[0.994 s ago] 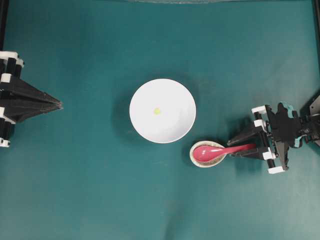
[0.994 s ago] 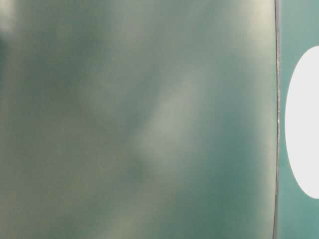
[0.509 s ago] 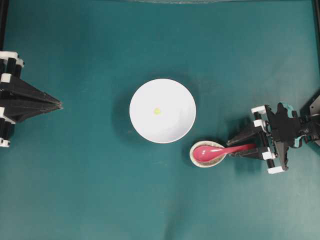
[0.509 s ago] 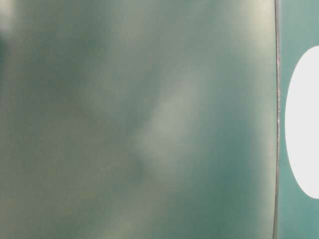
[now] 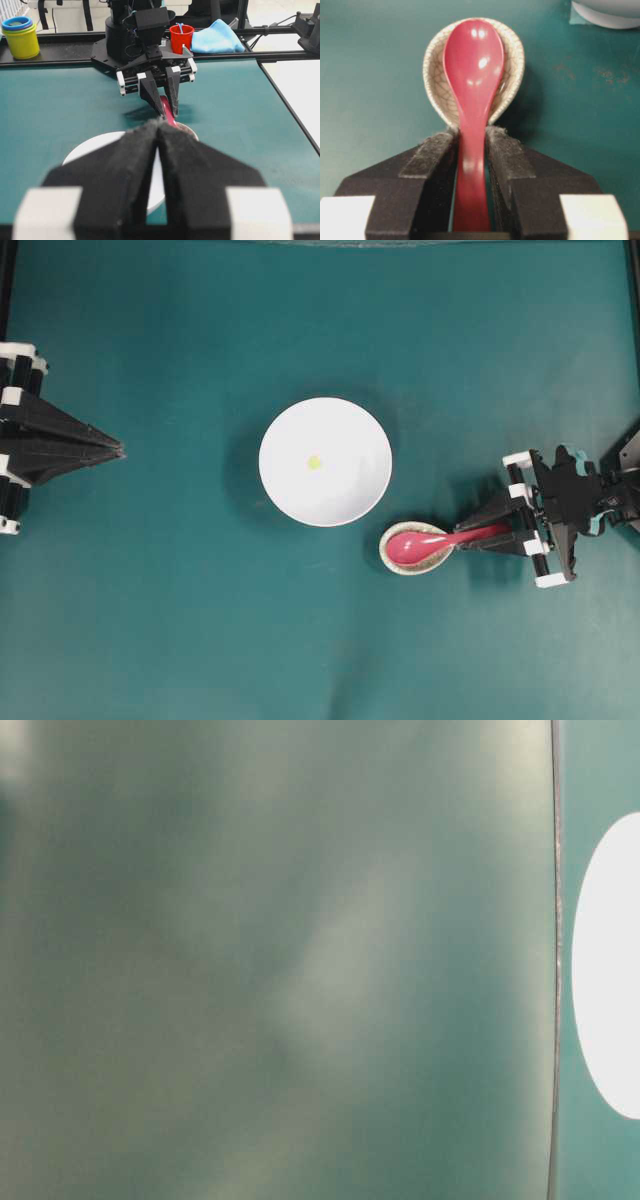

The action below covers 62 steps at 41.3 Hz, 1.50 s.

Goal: Scoop the yellow hexagonal prism block from the bowl with a spoon using the right arm.

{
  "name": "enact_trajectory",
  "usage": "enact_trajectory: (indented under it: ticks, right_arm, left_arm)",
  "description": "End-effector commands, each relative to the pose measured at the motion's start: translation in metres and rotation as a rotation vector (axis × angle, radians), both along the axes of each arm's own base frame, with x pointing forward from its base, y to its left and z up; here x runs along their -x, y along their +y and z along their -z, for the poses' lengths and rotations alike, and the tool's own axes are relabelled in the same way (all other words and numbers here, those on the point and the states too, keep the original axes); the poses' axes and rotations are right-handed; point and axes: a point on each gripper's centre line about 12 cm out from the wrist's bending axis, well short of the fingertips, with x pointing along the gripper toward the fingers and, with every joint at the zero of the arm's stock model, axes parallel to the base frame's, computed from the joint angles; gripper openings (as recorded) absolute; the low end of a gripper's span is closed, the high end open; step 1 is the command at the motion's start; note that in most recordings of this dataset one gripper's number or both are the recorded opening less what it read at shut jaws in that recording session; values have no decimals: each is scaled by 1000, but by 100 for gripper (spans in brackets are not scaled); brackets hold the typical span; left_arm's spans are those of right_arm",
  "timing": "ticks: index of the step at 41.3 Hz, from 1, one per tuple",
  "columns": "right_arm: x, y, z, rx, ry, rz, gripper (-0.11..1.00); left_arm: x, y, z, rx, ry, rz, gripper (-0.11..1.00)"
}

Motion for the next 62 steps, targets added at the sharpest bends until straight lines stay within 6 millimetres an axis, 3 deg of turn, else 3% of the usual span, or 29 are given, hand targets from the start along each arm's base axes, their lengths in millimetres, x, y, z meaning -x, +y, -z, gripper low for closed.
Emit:
enact_trajectory:
  ticks: [1, 25, 38, 54, 62]
  right_arm:
    - [-2, 1, -7, -6, -38, -2, 27]
    - [-5, 1, -14, -2, -70, -2, 25]
    - [-14, -7, -54, 53, -133, 23, 25]
    - [-52, -7, -123, 68, 62, 39, 25]
    - [-66, -10, -155, 57, 27, 57, 25]
  left_arm:
    - [-3, -1, -8, 1, -17, 2, 7]
    - [-3, -1, -9, 2, -21, 2, 7]
    - [-3, -1, -11, -2, -39, 2, 7]
    - [-2, -1, -11, 0, -40, 2, 7]
    - [-3, -1, -11, 0, -35, 2, 7]
